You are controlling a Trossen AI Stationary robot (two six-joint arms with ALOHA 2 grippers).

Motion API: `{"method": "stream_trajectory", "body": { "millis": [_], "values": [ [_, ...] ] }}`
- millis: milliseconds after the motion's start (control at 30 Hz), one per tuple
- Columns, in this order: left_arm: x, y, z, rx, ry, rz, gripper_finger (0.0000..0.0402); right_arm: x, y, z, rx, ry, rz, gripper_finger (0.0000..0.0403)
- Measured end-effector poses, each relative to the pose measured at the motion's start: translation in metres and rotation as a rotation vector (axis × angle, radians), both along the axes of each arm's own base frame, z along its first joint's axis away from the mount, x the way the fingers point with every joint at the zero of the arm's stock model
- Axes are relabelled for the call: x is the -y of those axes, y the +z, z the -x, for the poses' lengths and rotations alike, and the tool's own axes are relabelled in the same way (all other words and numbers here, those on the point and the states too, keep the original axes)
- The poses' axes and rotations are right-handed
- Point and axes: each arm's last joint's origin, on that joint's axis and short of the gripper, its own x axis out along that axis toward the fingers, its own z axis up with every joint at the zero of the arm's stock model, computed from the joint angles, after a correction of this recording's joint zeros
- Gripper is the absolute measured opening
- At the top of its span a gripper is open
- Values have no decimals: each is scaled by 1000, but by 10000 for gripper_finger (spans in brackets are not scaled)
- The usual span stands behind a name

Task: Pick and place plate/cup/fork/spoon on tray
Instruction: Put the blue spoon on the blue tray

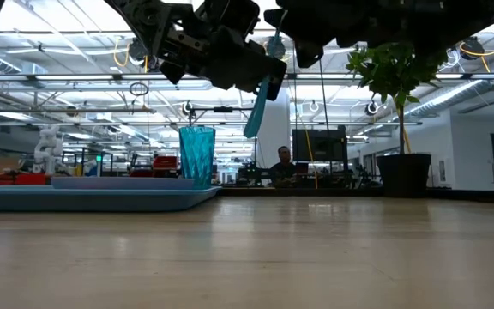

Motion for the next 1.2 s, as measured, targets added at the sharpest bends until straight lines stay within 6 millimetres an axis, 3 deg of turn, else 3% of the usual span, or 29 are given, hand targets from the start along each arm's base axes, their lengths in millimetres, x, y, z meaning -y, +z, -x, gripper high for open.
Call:
{"method": "stream_trajectory", "body": {
  "millis": [200,600,1200],
  "values": [
    [4,1,-1,17,-26,4,10,-1,-7,-3,-7,1,10,108],
    [4,1,0,32,-56,11,6,-1,-5,-4,11,3,24,9],
    [-13,5,1,-74,120,57,33,4,3,5,-41,-112,29,3]
  ]
}}
